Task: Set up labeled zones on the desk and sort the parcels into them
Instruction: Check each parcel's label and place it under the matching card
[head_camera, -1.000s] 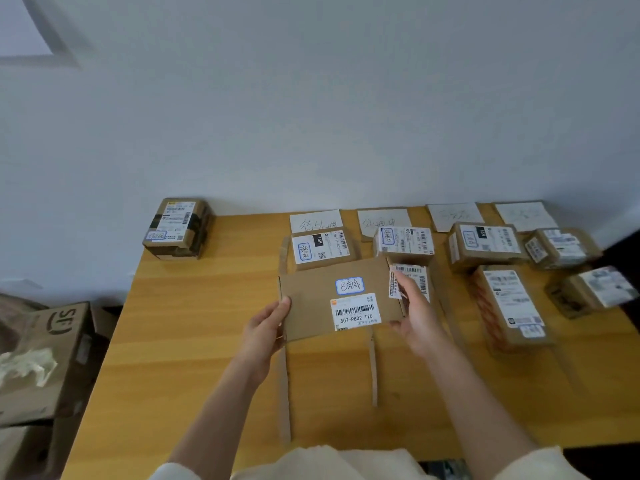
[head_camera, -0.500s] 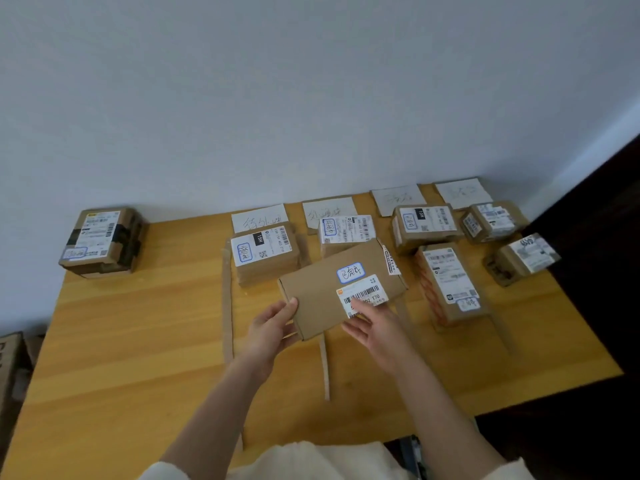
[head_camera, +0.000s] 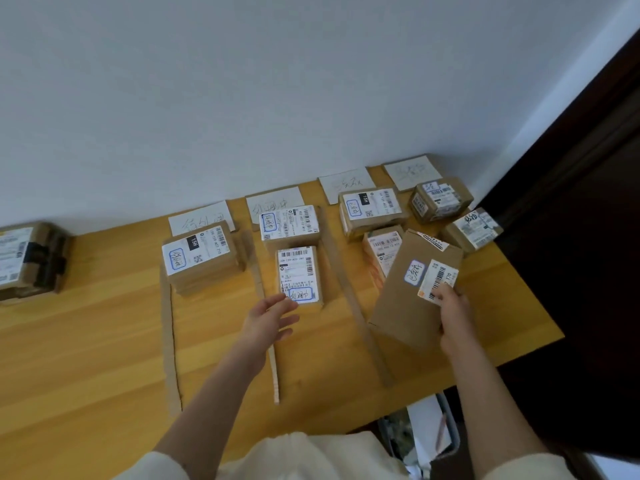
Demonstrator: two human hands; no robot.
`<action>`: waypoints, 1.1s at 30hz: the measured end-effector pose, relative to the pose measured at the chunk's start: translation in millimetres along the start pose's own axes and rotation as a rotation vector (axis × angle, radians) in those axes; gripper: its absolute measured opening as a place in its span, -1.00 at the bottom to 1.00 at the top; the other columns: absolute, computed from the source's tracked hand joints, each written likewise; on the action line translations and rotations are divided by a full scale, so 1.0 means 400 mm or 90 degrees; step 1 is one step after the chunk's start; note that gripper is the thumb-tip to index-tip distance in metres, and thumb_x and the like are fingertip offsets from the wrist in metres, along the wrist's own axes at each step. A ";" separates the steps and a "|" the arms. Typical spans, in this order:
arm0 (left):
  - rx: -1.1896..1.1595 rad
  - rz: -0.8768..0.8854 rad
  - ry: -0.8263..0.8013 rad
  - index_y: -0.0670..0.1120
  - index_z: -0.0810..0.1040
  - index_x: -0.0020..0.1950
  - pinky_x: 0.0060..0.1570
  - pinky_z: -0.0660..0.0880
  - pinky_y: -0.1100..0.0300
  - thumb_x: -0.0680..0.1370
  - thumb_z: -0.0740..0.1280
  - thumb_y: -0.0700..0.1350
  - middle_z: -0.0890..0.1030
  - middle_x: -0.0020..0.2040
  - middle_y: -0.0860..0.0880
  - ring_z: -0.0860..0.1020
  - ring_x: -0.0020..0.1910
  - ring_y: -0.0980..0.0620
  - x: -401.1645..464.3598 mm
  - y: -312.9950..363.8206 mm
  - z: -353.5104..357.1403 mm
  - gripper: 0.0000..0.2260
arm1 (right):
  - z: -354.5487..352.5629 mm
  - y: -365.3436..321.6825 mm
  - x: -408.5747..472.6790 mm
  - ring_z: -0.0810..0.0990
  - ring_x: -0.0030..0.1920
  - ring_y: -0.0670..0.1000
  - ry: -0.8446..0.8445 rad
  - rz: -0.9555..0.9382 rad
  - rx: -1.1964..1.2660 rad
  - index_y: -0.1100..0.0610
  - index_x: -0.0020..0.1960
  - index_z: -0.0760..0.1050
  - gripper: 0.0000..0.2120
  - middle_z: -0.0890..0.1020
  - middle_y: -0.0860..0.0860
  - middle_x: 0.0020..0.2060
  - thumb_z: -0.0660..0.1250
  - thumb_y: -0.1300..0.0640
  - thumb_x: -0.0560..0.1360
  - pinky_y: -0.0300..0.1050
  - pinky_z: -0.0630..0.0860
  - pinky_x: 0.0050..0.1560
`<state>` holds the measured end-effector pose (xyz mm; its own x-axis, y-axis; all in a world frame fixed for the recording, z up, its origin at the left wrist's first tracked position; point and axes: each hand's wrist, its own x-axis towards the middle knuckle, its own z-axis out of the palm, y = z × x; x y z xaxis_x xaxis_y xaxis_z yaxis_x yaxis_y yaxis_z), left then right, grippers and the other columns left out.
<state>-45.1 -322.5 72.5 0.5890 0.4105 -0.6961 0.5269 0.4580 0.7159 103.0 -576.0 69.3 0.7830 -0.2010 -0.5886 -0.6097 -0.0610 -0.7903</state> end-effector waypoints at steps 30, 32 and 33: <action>0.003 -0.004 0.085 -0.05 0.53 0.21 0.10 0.57 0.05 0.54 0.39 -0.09 0.67 0.08 -0.04 0.64 0.04 0.00 0.014 -0.004 0.002 -0.75 | 0.143 -0.077 0.152 0.39 0.31 0.18 0.027 -0.254 -0.533 0.03 0.39 0.36 -0.41 0.45 0.11 0.30 0.44 -0.08 0.43 0.22 0.41 0.28; 0.004 -0.002 0.086 -0.05 0.53 0.22 0.10 0.57 0.05 0.54 0.38 -0.08 0.67 0.08 -0.03 0.64 0.04 0.01 0.012 -0.005 -0.008 -0.74 | 0.162 -0.086 0.103 0.34 0.35 0.16 0.051 -0.322 -0.540 0.03 0.40 0.35 -0.43 0.42 0.10 0.34 0.42 -0.06 0.46 0.18 0.35 0.34; 0.004 -0.002 0.086 -0.04 0.54 0.21 0.10 0.57 0.05 0.54 0.38 -0.08 0.67 0.08 -0.04 0.64 0.04 0.00 0.011 -0.005 -0.014 -0.75 | 0.176 -0.089 0.074 0.34 0.36 0.14 0.043 -0.356 -0.534 0.02 0.39 0.36 -0.46 0.41 0.08 0.34 0.40 -0.04 0.47 0.16 0.33 0.35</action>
<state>-47.1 -317.2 67.5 0.4995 0.5125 -0.6985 0.5319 0.4550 0.7142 156.8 -511.0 68.1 0.9902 0.0132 -0.1388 -0.0674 -0.8260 -0.5596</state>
